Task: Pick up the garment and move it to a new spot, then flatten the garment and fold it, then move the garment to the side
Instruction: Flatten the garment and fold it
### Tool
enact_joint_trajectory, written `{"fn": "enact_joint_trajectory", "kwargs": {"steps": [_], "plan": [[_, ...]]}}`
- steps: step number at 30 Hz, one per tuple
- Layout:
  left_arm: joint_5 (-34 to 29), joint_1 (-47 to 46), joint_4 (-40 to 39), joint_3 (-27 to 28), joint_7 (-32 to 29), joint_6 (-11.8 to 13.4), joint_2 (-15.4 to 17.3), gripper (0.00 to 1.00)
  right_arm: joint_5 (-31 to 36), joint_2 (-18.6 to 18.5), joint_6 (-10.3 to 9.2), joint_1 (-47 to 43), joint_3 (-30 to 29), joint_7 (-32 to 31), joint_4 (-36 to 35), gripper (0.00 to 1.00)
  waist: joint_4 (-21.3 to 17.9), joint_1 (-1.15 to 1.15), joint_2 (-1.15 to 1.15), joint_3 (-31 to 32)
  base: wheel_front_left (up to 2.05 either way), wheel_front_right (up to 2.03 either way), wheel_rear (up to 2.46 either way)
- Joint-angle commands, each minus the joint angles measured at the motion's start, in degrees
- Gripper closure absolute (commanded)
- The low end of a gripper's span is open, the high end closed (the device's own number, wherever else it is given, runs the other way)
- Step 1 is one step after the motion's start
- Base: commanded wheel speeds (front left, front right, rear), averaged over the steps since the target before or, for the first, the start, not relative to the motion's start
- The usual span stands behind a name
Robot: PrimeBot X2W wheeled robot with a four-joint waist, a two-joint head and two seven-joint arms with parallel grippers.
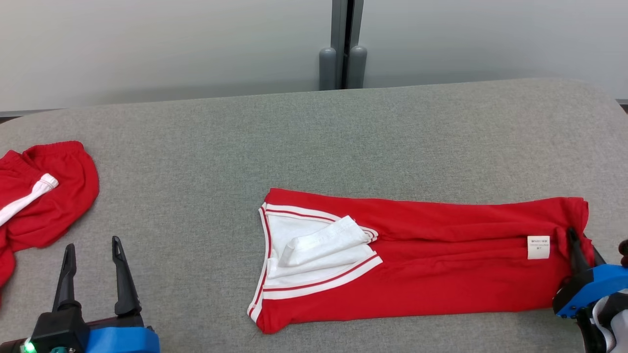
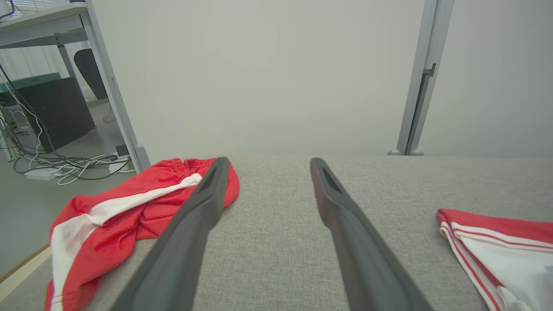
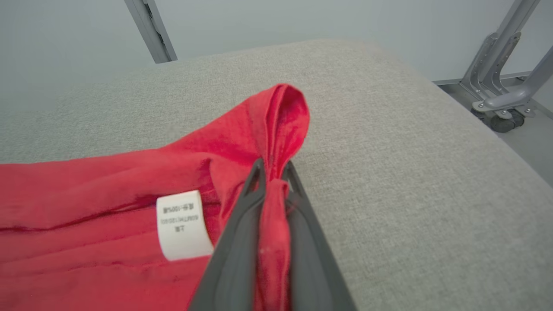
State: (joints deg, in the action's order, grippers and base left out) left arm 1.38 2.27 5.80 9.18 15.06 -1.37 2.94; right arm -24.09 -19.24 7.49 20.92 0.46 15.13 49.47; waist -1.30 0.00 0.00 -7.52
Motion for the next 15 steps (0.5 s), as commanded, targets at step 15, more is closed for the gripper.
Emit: {"fn": "enact_joint_trajectory", "kwargs": {"steps": [15], "plan": [[0.5, 1.0, 0.9, -0.7, 0.1, -0.1, -0.1, 0.0, -1.7, 9.0, 0.01, 0.3, 15.1, 0.0, -9.2, 1.0, 0.4, 0.0, 0.0, 1.2, 0.0, 0.0, 0.0]]}}
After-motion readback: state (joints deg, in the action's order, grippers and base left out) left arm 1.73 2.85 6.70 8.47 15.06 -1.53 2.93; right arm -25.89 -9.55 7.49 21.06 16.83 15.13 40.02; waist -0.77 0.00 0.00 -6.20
